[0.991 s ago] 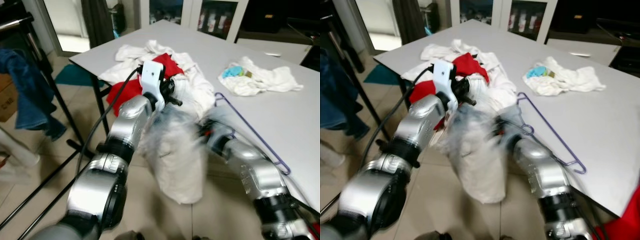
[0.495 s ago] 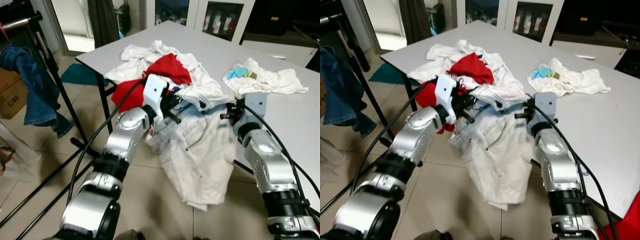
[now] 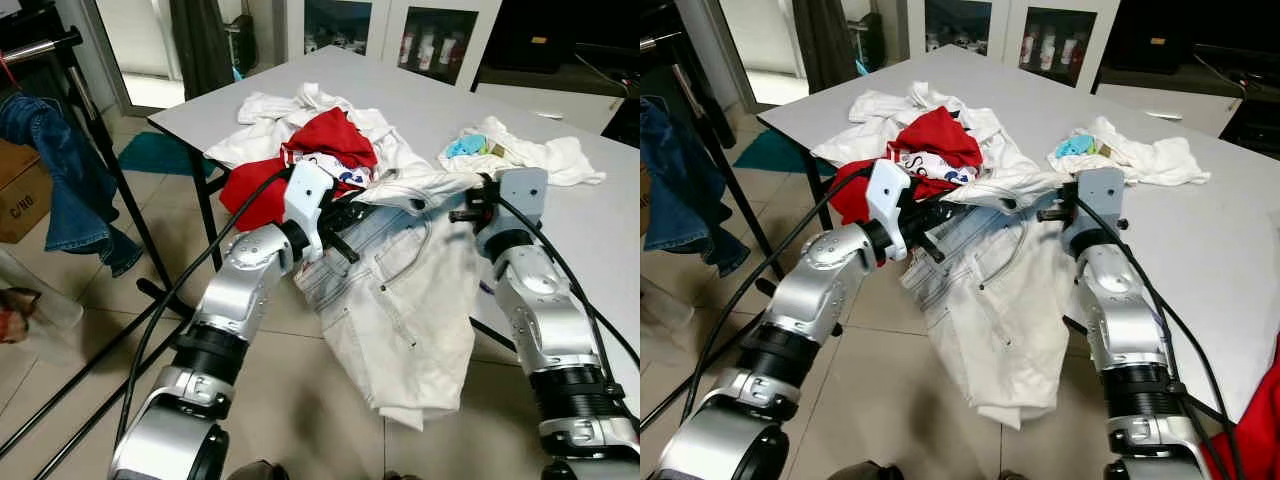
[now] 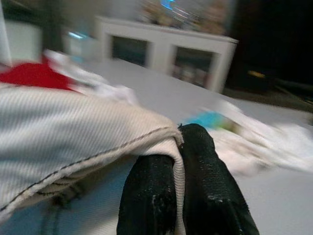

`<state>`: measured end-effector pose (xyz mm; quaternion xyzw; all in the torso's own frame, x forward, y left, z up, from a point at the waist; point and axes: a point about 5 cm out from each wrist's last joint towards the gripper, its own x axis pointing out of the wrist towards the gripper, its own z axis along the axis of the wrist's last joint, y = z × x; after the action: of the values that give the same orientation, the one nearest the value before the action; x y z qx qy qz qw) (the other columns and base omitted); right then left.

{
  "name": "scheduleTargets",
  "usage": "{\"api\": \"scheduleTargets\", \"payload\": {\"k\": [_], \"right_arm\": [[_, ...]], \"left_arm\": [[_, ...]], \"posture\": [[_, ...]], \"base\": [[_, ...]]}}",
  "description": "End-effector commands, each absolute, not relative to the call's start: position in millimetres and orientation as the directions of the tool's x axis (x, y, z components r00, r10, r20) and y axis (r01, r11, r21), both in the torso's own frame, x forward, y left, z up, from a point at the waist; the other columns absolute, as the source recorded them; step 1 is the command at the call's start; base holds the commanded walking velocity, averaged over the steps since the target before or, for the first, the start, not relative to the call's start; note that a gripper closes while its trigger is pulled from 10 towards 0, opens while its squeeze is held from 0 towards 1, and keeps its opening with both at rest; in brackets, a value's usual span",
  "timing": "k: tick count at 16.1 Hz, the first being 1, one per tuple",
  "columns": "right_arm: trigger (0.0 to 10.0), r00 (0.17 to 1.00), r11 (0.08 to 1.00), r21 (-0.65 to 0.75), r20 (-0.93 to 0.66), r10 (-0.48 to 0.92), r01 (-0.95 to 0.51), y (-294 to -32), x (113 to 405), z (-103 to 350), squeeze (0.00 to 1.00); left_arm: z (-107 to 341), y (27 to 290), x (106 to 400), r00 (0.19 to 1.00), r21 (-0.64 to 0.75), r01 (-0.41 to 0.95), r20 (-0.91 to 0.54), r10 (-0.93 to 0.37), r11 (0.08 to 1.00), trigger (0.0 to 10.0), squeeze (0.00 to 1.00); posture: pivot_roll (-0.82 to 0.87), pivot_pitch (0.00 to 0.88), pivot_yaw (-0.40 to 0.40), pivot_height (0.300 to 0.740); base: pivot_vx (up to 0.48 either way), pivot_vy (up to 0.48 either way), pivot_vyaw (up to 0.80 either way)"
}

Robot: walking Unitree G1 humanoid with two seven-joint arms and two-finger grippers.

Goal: Hang hanger

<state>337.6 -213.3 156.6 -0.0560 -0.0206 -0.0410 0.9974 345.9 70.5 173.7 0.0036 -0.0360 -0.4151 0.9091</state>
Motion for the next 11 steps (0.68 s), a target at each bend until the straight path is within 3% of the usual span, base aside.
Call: {"api": "scheduleTargets", "payload": {"k": [1, 11], "right_arm": [[0.0, 0.901, 0.901, -0.086, 0.136, -0.412, 0.425, -287.7, 324.8, 183.3, 0.0], [0.0, 0.901, 0.901, -0.086, 0.136, -0.412, 0.425, -287.7, 324.8, 183.3, 0.0]], "left_arm": [[174.3, 108.7, 351.4, 0.747, 0.035, 0.661, 0.072, -0.661, 0.75, 10.0, 0.0], [174.3, 108.7, 351.4, 0.747, 0.035, 0.661, 0.072, -0.661, 0.75, 10.0, 0.0]], "posture": [[-0.09, 0.0, -0.002, 0.74], [-0.09, 0.0, -0.002, 0.74]], "base": [[0.0, 0.0, 0.0], [0.0, 0.0, 0.0]]}}
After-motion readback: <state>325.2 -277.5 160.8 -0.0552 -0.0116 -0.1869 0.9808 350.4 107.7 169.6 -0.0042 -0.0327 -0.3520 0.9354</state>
